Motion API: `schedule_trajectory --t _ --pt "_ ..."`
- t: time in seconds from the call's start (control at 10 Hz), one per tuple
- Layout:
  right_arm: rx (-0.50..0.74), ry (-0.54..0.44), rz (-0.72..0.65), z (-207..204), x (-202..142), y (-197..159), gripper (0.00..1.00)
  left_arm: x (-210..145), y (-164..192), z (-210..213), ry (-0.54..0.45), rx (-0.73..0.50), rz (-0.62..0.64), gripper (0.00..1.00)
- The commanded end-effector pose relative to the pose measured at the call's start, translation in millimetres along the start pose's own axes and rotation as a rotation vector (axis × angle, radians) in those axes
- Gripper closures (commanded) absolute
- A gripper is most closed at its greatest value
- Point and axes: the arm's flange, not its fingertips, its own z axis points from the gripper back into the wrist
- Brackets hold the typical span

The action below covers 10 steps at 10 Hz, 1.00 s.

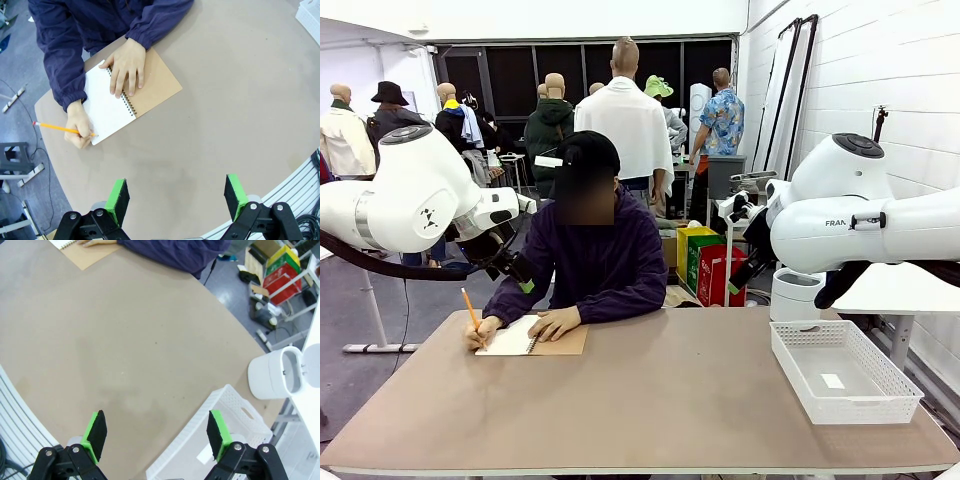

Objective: Sort the paper based on its condition.
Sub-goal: If a person hands you a paper, place it in the Organizing basket , and if it's crumpled, put it in the Trash can.

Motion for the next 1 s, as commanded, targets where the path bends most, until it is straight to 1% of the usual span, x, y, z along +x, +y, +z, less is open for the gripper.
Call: schedule_trajectory --t 0.0,0.9 --pt "-0.002 -0.003 -0.001 0.0 0.1 -0.8 0.00 0.2 -0.5 1.3 -0.006 -0.009 0.002 0.00" --pt "-0.002 -0.003 -0.001 0.0 0.1 -0.8 0.00 0.2 -0.5 1.3 -0.006 -0.009 0.002 0.00"
